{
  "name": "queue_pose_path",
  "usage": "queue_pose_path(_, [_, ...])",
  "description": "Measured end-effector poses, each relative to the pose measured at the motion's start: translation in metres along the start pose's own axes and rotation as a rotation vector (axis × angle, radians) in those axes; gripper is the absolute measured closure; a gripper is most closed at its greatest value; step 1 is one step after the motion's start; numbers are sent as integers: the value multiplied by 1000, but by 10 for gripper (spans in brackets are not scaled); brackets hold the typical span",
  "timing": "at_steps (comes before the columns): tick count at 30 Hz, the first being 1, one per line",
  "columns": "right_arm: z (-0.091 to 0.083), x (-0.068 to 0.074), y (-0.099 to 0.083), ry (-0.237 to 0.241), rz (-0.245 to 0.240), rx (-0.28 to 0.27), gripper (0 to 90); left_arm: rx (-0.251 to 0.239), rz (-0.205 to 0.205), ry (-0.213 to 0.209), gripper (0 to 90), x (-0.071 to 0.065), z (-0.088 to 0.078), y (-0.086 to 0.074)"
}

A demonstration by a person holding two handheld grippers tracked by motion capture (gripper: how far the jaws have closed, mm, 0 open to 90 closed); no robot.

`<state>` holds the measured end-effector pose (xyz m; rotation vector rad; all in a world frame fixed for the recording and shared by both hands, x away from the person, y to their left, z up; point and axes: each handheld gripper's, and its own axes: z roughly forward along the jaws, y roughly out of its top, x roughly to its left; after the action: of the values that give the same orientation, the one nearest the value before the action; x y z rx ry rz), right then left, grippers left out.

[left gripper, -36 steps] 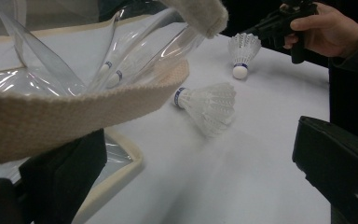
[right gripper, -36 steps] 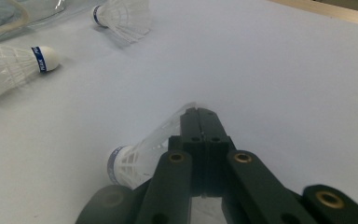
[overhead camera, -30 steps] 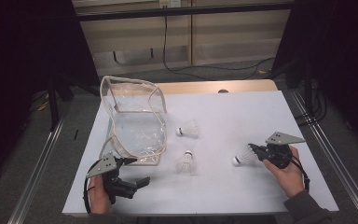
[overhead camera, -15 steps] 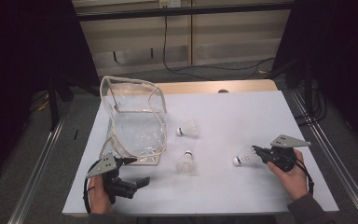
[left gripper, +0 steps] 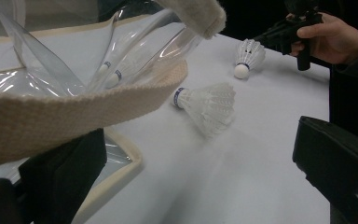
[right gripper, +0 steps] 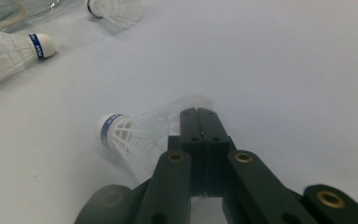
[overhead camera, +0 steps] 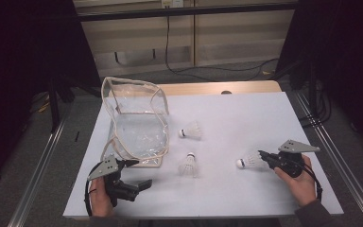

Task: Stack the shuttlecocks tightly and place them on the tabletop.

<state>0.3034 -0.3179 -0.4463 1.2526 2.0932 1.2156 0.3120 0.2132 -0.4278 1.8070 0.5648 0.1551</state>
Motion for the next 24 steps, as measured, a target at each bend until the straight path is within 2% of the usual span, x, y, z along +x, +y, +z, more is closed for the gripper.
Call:
queue_pose_path(9, [-6,-4,-1,-9,13,1,897,4,1,-2,29,0,0,0])
queue_pose_path(24, [-23,-9,12,-15,28,-28,896,2,0,-4,29,-1,1,1])
